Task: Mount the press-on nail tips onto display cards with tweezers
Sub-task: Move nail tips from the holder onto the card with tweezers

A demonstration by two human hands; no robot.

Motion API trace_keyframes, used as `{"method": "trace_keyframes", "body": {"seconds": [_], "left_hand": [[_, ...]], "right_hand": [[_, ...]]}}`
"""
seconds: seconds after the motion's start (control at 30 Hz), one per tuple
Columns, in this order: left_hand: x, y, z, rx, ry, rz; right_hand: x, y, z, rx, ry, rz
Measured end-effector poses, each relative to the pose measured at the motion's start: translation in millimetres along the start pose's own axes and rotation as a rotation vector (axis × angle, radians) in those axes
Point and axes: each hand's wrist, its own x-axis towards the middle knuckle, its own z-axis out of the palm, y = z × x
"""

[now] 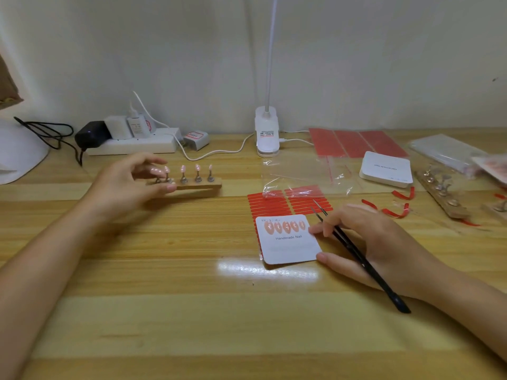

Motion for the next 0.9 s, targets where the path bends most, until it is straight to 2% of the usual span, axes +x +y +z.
{"method": "trace_keyframes", "body": {"seconds": [0.13, 0.23, 0.37, 0.5, 0.63, 0.9], "left_hand": [[-9, 35, 14, -0.155, 0.006, 0.088], [-17, 55, 41, -0.225, -0.069, 0.108], [-18, 68, 76, -0.231, -0.164, 0.167], [-18, 69, 96, -0.205, -0.146, 0.179], [-20, 66, 105, -0.168, -0.150, 0.174], [-24, 62, 107, -0.149, -0.167, 0.142]], "right_hand": [[-1, -2, 0, -0.006, -0.019, -0.055], [-3, -1, 2, 0.013, 0.058, -0.050], [-3, 0, 2, 0.121, 0.259, 0.075], [-4, 1, 2, 0.203, 0.382, 0.219], [-2, 2, 2, 0.263, 0.394, 0.302], [-1, 0, 1, 0.273, 0.362, 0.299]]}}
